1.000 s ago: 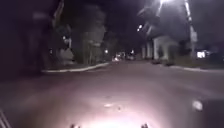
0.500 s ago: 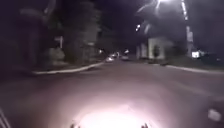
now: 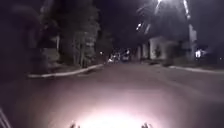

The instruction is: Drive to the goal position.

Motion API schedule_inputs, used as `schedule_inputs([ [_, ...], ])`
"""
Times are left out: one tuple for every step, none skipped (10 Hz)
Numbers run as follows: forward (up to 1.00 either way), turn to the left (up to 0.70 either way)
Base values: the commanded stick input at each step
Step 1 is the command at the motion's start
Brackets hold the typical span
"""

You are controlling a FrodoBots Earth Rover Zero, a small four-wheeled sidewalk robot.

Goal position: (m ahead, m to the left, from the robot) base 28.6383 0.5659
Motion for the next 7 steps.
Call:
schedule_inputs([
  [0.85, 0.00],
  [0.85, 0.00],
  [0.85, 0.00],
  [0.85, 0.00],
  [0.85, 0.00],
  [0.85, 0.00],
  [0.85, 0.00],
])
